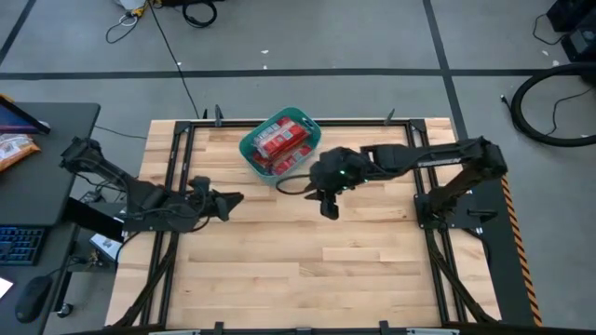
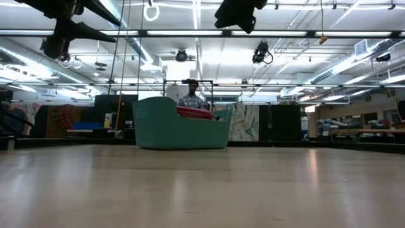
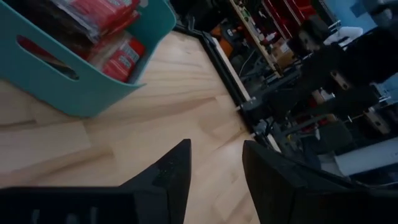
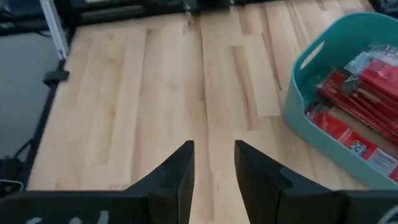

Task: Sort popcorn bags into baskets
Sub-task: Return to Home Position

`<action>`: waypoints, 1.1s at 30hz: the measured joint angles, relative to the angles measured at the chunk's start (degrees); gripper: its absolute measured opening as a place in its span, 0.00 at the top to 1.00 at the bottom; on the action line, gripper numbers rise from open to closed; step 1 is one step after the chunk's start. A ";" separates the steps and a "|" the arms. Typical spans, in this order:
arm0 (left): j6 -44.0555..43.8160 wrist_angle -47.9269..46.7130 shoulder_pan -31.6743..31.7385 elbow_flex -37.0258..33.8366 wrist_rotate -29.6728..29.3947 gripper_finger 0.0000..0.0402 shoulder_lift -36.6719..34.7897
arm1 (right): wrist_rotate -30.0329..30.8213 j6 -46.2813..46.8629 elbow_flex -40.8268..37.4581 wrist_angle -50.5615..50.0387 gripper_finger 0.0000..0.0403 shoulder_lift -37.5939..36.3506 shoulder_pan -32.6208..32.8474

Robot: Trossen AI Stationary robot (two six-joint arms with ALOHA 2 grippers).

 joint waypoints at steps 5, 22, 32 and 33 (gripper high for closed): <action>-0.06 -4.94 0.04 0.00 0.90 0.65 -3.09 | 0.19 3.15 -9.15 9.56 0.71 -4.99 1.65; 2.97 -17.11 9.48 -0.04 5.73 0.65 -13.99 | 3.64 13.71 -32.25 28.63 0.71 -19.38 2.36; 6.40 -22.94 12.06 -0.04 6.17 0.70 -21.55 | 4.74 14.71 -43.37 40.18 0.71 -25.80 2.75; 6.43 -23.66 12.21 -0.04 6.15 0.71 -22.48 | 4.71 15.38 -44.58 41.57 0.71 -26.16 2.67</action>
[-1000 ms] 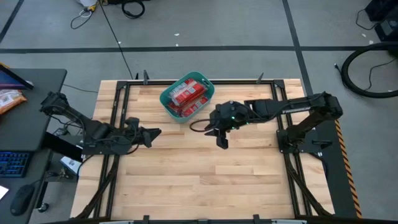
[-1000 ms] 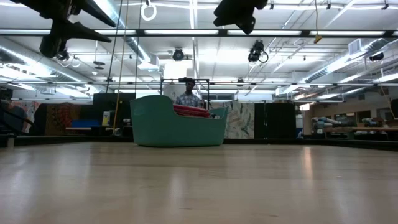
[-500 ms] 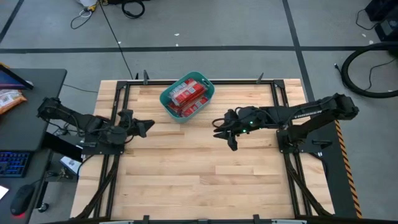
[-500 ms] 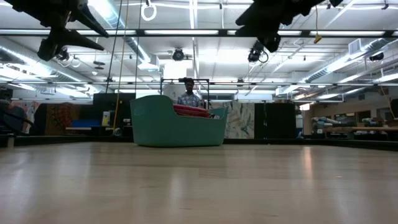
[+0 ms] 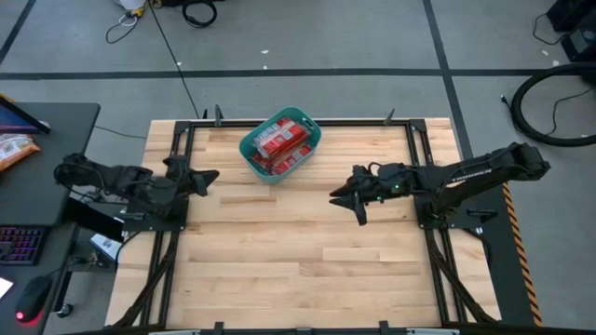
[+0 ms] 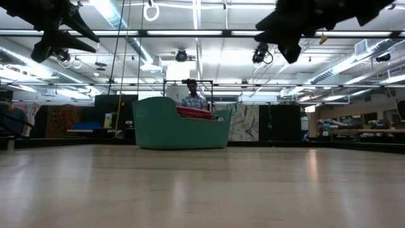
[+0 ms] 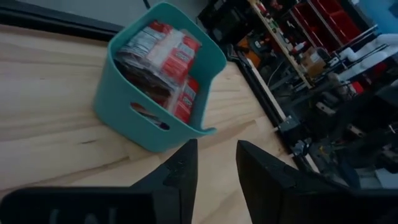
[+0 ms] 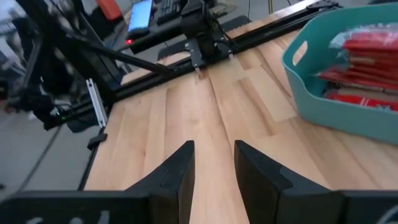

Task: Sort popcorn bags into baskets
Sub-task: Return to Home Position

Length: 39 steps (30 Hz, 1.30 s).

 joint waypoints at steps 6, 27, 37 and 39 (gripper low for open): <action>0.77 -1.44 0.33 -0.66 -1.27 0.76 -4.00 | 0.09 4.66 -6.86 5.50 0.73 -2.75 -0.20; -1.42 0.45 0.33 -11.04 -4.55 0.95 -19.06 | 1.06 11.27 -16.15 5.73 0.87 -16.90 -1.36; 0.20 -4.31 0.33 -10.99 -8.49 0.99 -22.73 | -7.47 9.13 -16.20 7.05 0.97 -16.56 -8.30; 0.23 -5.40 0.33 -10.99 -9.60 0.99 -23.69 | -10.50 8.44 -16.20 7.86 0.98 -16.07 -11.56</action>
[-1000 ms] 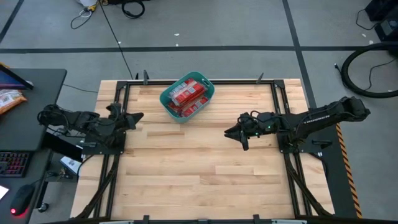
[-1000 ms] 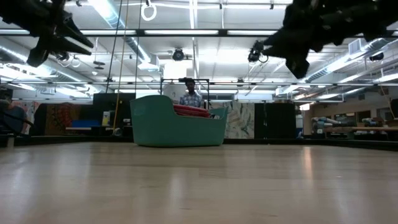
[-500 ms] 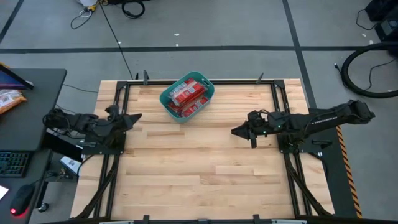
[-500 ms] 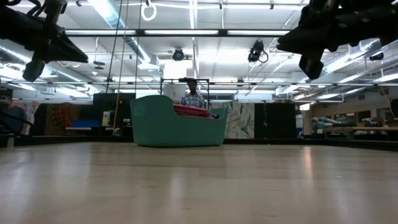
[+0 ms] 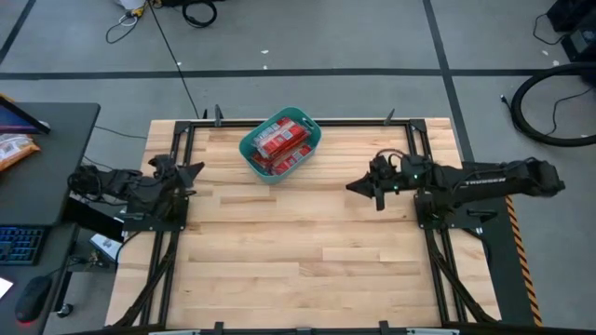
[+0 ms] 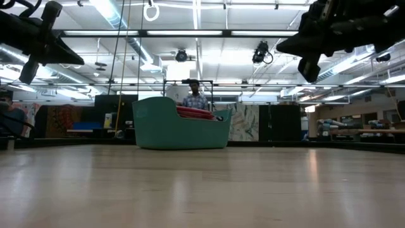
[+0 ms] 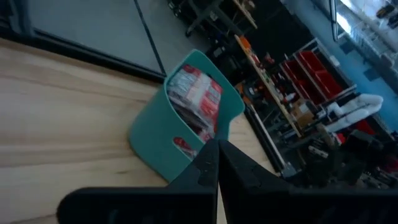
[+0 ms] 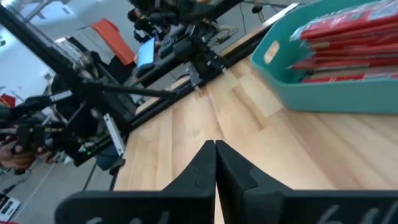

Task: Sort popcorn bags into baskets
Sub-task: Return to Home Position

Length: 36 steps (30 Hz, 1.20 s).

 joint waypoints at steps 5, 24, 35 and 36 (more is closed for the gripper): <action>0.15 -1.62 0.00 0.02 -2.60 0.99 -1.64 | -8.23 0.20 0.00 3.14 0.98 0.34 -8.98; -1.84 -10.01 0.00 0.50 -7.16 0.99 -1.61 | -20.82 3.52 0.00 7.93 0.98 -3.61 -25.36; 2.58 -12.75 -1.47 3.19 -7.21 0.99 -1.61 | -13.54 2.29 0.02 -0.53 0.98 -12.04 -25.88; 4.67 -11.61 -1.84 3.19 -7.21 0.99 -1.61 | -11.70 1.56 0.02 -1.78 0.98 -12.40 -25.58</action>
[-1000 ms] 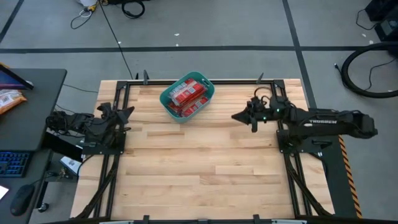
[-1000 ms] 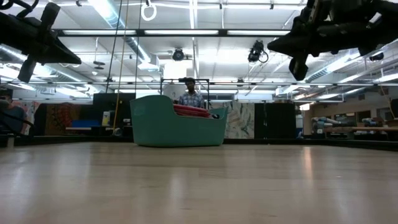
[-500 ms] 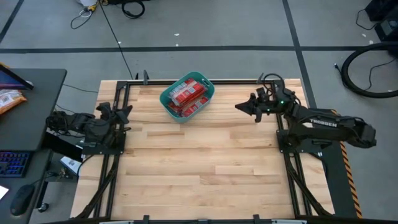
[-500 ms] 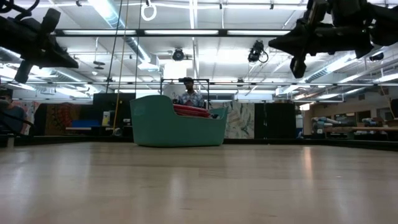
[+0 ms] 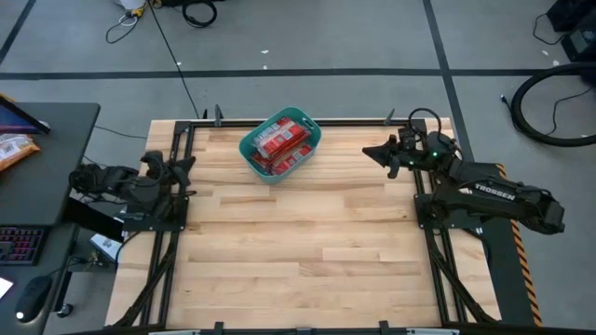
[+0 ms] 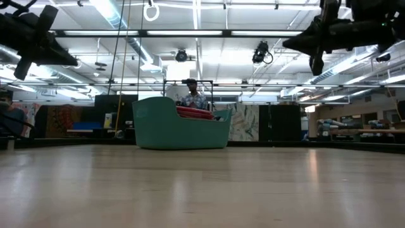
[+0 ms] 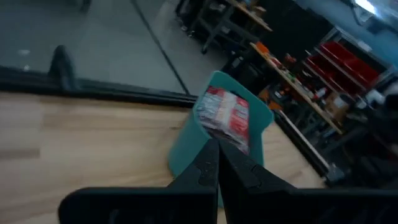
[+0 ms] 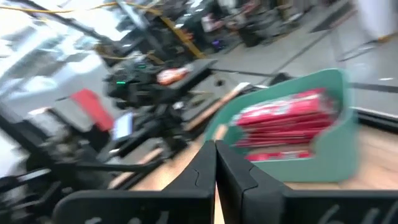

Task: Sort popcorn bags into baskets
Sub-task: Return to Home Position

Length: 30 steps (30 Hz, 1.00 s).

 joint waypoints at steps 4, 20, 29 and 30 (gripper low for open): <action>14.44 9.02 -0.87 -1.12 0.07 0.99 0.13 | 4.42 -1.52 0.00 -2.79 0.98 -0.17 1.20; 44.04 68.04 -0.27 -24.69 23.08 0.98 0.19 | 8.99 1.13 0.00 5.89 0.98 0.12 10.21; 42.69 61.19 12.23 -24.70 33.34 0.99 0.92 | 21.87 -1.85 0.01 12.00 0.98 2.26 21.23; 42.63 60.78 13.98 -24.70 34.93 0.99 0.88 | 22.87 -2.07 0.00 12.00 0.98 2.29 22.02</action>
